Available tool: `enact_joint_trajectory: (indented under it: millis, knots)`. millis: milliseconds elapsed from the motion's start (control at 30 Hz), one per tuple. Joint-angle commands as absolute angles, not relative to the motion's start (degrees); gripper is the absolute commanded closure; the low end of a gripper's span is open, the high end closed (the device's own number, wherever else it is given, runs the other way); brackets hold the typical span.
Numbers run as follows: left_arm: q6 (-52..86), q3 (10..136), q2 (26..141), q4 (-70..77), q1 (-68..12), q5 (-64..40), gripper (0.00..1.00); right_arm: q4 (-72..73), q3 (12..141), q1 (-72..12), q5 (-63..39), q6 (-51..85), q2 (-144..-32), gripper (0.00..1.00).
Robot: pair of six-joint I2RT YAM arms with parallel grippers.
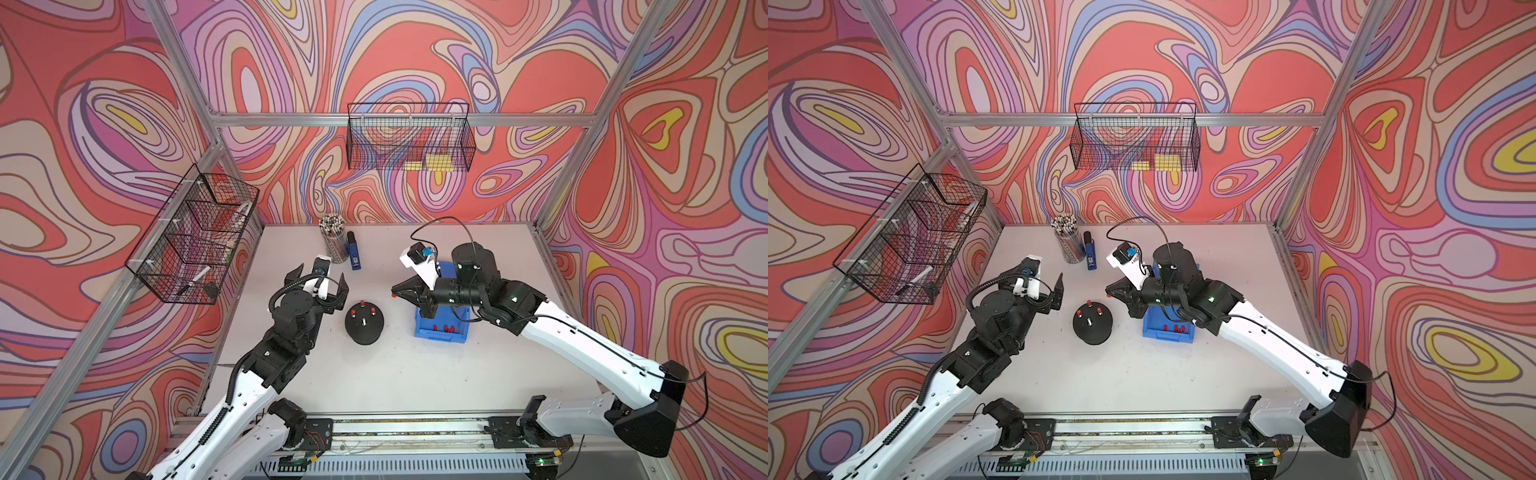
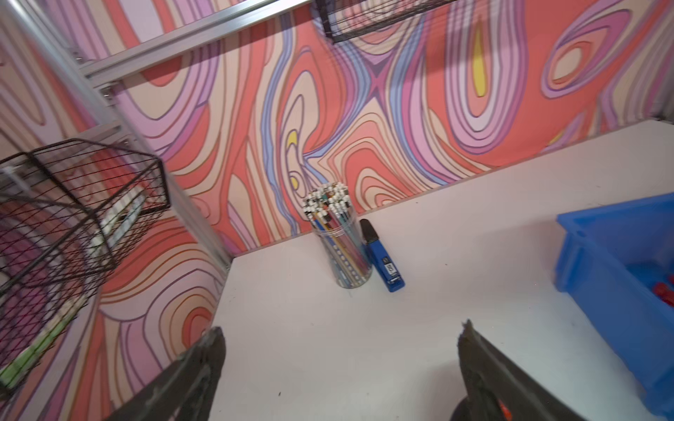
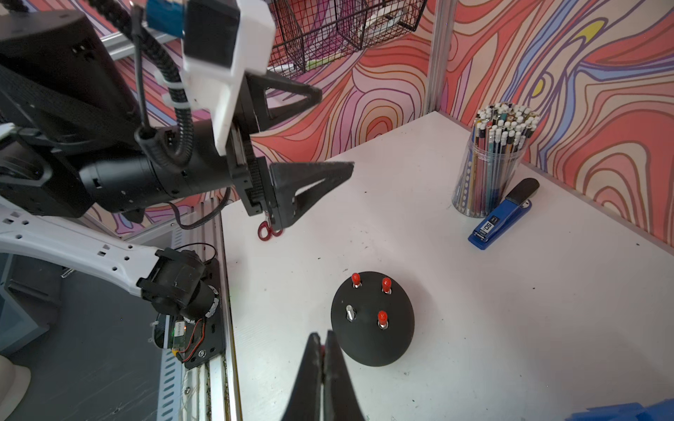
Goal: Cover the protruding screws with screw protection sleeves
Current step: Pick up the screw protection sleeve from the storage box, then attach the screw protection sleeve to the screw.
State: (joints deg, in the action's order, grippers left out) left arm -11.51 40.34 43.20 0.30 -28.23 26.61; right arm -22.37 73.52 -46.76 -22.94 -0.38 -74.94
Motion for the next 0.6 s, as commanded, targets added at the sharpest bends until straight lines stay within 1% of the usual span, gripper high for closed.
enact_joint_trajectory:
  millis: [0, 100, 300, 567]
  knots:
    - [-9.73, 40.56, 42.8, 4.02, -25.4, 32.13, 0.0, -20.71, 70.96, -48.85, -18.89, -0.56, -76.56, 1.0]
    - [-7.41, 41.02, 43.32, 2.59, -23.36, 30.73, 0.0, -17.89, 68.88, -49.21, -21.05, 2.03, -77.25, 1.0]
    - [-7.14, 42.3, 45.45, 0.06, -22.98, 27.78, 0.01, 0.46, 61.32, -49.18, -33.22, 14.44, -76.97, 1.0]
    - [-6.06, 43.48, 46.85, -1.83, -22.79, 24.88, 0.01, 15.03, 55.73, -49.21, -36.59, 24.74, -80.73, 1.0]
